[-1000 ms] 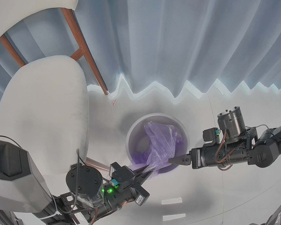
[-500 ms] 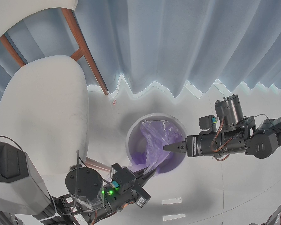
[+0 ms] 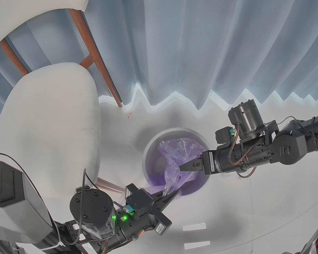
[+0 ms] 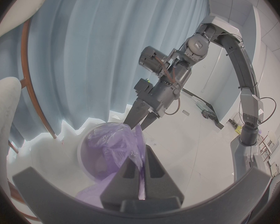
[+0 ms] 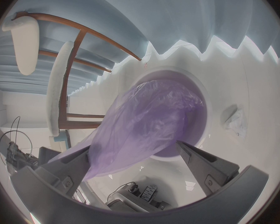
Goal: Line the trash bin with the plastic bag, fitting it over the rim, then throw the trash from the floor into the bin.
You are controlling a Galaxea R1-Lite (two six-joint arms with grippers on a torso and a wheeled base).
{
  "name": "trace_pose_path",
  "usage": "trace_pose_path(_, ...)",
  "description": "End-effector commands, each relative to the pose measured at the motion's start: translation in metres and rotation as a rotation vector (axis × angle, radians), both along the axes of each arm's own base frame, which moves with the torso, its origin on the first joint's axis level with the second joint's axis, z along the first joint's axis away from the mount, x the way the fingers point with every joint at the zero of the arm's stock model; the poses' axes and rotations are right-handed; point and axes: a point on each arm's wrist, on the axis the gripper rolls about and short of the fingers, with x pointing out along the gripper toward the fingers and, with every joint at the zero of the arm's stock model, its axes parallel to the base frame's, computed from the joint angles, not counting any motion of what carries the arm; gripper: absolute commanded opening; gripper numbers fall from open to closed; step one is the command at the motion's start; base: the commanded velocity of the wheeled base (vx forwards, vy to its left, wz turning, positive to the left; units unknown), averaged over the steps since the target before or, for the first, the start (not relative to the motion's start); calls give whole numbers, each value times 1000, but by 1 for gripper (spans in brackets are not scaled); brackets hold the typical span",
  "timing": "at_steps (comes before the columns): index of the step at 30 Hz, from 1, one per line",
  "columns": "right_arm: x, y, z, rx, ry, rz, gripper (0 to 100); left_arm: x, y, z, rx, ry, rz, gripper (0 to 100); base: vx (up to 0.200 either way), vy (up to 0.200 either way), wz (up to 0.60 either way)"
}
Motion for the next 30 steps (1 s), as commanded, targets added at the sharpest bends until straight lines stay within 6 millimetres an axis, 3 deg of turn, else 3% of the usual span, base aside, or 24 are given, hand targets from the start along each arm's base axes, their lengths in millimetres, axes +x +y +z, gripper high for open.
trace_pose_path(1, 24, 8, -9, -44, 27, -23, 100, -1, 2, 10, -28, -23, 2, 0, 0, 0, 0)
trace_pose_path(12, 47, -1, -6, -134, 52, -46, 100, 1, 6, 25, -74, -58, 16, 0, 0, 0, 0)
trace_pose_path(19, 74, -14, -5, -127, 43, -105, 100, 2, 4, 25, -75, -59, 14, 0, 0, 0, 0)
trace_pose_path(30, 83, -31, 6, -122, 24, -149, 100, 3, 1, 22, -70, -53, 13, 0, 0, 0, 0)
